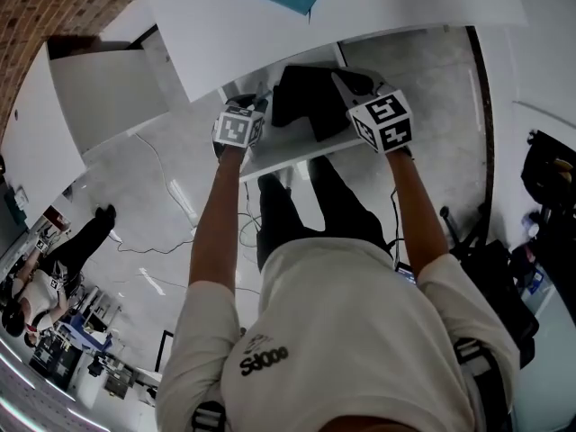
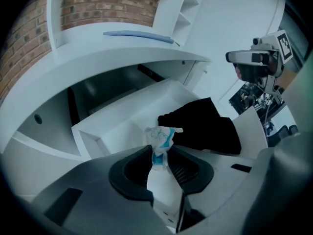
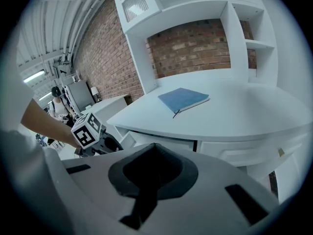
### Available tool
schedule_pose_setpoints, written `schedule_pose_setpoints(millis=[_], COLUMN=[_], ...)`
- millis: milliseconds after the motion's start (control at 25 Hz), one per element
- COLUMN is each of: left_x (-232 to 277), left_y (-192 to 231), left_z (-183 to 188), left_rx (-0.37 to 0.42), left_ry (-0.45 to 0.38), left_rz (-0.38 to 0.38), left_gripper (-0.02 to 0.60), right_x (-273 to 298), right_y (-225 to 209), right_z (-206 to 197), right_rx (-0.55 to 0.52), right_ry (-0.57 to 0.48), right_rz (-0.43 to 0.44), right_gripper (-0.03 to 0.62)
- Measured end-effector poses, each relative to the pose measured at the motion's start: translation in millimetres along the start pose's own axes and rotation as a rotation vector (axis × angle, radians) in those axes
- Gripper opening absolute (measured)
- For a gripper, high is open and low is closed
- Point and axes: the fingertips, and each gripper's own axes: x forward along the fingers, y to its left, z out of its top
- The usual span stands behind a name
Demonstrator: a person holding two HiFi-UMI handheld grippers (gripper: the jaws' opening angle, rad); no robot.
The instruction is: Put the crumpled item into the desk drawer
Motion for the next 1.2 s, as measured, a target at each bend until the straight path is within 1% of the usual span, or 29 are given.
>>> schedule_pose_setpoints(millis=[120, 240, 400, 480, 600, 720, 800, 880, 1000, 1120, 1200], left_x=[14, 29, 47, 53, 59, 67, 71, 74, 81, 90, 93], left_y=[8, 14, 19, 21, 18, 12, 8, 5, 3, -3, -4], left_z=[-1, -6, -11, -14, -12, -13, -14, -13, -16, -23, -25], left_rx=[0.005, 0.021, 0.105, 0.114, 0.102, 0.097, 0.077, 0.057, 0.05, 0.033, 0.03], left_ry=[0.011, 0.044, 0.088, 0.103, 0.108, 0.123, 0.125, 0.119, 0.124, 0.166, 0.18], left_rz=[0.049, 0.092, 0.121, 0.125, 0.1, 0.056, 0.033, 0.02, 0.007, -0.021, -0.017], left_gripper=[0.107, 0.107, 0.107, 0.107, 0.107, 0.112, 0.123, 0.126, 0.126, 0.138, 0.138], right_x=[4, 6, 9, 9, 10, 11, 11, 10, 8, 5, 1], right_y=[1, -1, -1, -1, -1, 3, 7, 12, 20, 22, 20], right_z=[-7, -14, -25, -30, -35, -37, -38, -39, -37, -33, -32], right_rx=[-0.019, -0.012, 0.035, 0.063, 0.107, 0.113, 0.109, 0.113, 0.142, 0.136, 0.122], right_ry=[0.014, 0.019, 0.03, 0.028, 0.028, 0.036, 0.041, 0.048, 0.047, 0.042, 0.046], right_rz=[0.012, 0.012, 0.017, 0.013, 0.014, 0.022, 0.03, 0.04, 0.051, 0.033, 0.012], right_gripper=[0.003, 0.003, 0.003, 0.003, 0.003, 0.003, 0.003, 0.003, 0.003, 0.003, 0.003])
